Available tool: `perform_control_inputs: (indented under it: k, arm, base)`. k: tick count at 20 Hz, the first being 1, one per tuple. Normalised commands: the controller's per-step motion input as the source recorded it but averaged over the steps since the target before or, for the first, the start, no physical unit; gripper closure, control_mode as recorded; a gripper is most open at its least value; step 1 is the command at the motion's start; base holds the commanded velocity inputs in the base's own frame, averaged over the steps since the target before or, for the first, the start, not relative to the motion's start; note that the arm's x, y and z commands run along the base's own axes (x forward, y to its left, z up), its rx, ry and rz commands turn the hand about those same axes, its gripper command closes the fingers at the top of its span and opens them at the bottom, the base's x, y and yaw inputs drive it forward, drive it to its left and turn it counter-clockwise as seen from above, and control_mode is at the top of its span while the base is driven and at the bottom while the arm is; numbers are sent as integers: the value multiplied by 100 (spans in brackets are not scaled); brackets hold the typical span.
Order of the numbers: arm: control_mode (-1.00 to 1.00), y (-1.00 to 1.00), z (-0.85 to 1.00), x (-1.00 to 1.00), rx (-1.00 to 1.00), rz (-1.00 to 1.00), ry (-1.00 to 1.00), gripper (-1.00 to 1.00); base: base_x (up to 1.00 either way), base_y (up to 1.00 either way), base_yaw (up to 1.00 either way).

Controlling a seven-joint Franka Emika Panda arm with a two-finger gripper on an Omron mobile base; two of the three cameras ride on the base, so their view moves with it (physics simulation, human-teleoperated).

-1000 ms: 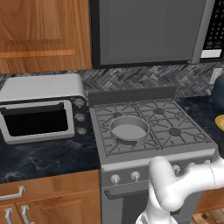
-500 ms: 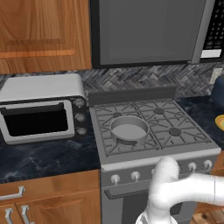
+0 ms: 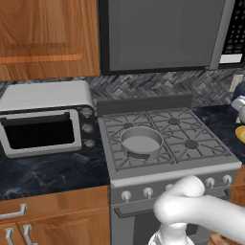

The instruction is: Retrieve the frozen meat and place it in the pot on a burner. Then turn the burner on.

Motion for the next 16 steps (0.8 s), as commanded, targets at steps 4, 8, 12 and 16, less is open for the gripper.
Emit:
perform_control_inputs:
  k: [4,8,12,16]
  arm:
    - [-100,100,53,-33,-6,12,0,100]
    - [-100,100,59,-26,-5,11,0,100]
    - [-100,100,51,-29,-5,12,0,100]
    - [-100,100,34,-41,-5,14,0,100]
  base:
    - [0,0,0]
    - [0,0,0]
    - [0,0,0]
    - [0,0,0]
